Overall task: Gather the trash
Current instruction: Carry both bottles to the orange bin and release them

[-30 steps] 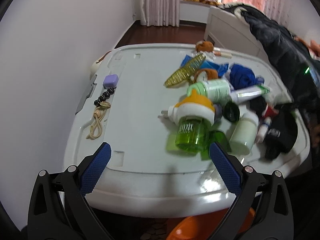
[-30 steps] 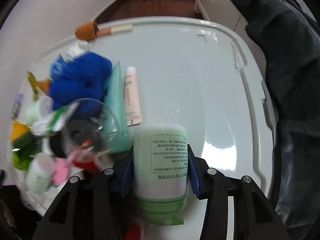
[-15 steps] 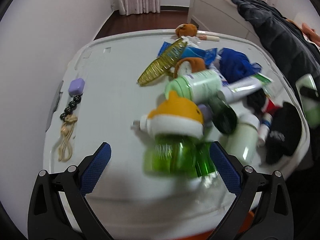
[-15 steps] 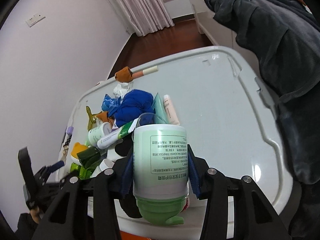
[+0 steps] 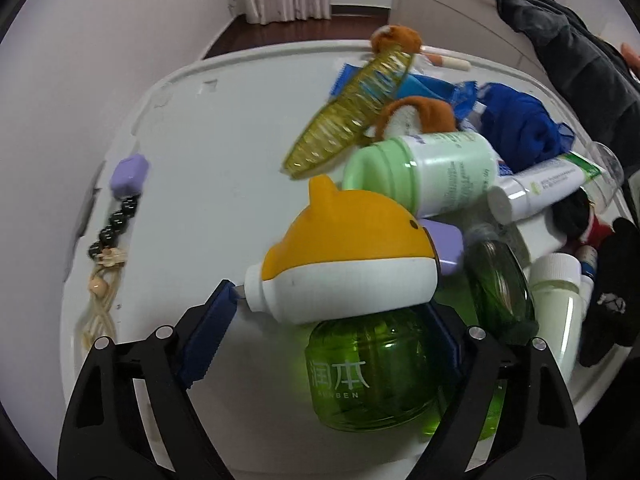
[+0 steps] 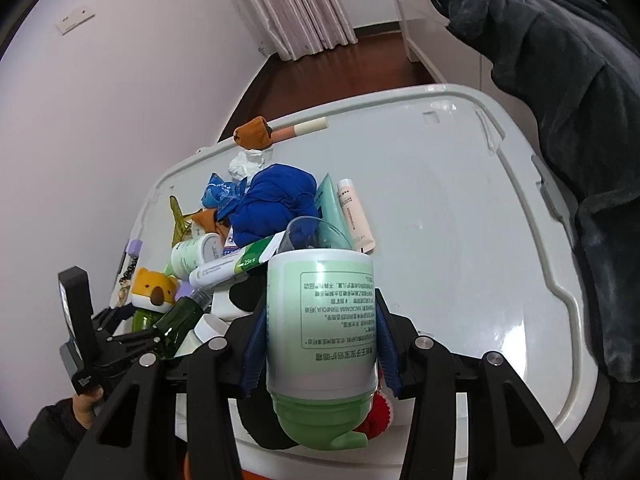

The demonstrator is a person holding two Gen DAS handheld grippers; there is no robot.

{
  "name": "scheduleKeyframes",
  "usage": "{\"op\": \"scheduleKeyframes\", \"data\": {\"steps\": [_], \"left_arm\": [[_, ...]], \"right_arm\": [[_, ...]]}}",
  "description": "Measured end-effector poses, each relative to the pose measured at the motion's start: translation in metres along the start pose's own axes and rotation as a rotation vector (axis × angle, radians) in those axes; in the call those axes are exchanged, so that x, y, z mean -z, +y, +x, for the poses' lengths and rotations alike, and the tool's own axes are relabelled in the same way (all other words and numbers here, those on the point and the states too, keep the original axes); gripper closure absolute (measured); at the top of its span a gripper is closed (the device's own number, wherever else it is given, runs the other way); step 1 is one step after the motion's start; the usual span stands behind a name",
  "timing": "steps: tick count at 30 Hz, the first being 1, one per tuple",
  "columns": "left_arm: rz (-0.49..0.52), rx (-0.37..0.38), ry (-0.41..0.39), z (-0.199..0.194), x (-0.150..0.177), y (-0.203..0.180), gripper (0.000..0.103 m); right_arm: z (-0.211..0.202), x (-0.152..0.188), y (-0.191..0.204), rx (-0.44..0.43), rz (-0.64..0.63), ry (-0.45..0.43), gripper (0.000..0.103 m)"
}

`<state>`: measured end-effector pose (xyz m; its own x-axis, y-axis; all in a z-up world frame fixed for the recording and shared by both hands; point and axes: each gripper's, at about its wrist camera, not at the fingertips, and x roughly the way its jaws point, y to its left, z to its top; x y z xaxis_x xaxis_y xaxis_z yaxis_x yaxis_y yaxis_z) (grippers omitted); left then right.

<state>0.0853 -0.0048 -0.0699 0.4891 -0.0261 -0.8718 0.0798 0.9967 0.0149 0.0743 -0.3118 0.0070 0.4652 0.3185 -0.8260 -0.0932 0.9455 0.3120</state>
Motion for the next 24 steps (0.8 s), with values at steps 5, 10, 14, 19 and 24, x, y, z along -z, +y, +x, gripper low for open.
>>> {"op": "scheduleKeyframes", "data": {"steps": [5,10,14,19,24], "left_arm": [[-0.079,0.013,-0.091,-0.046,-0.001,0.012,0.021],[-0.056,0.033,-0.23,-0.132,0.01,0.007,0.02],[0.002,0.052,-0.281,-0.178,0.036,-0.01,0.02],[0.074,0.102,-0.237,-0.202,0.091,-0.033,0.02],[0.145,0.111,-0.13,-0.185,0.14,-0.046,0.02]], "right_arm": [[-0.009,0.005,0.009,0.006,-0.039,-0.035,0.056],[-0.035,0.022,0.035,-0.036,-0.084,-0.065,0.056],[-0.066,0.05,0.069,-0.084,-0.171,-0.076,0.056],[-0.087,0.099,0.102,-0.148,-0.259,0.002,0.056],[-0.073,0.154,0.115,-0.113,-0.35,0.119,0.056]]}}
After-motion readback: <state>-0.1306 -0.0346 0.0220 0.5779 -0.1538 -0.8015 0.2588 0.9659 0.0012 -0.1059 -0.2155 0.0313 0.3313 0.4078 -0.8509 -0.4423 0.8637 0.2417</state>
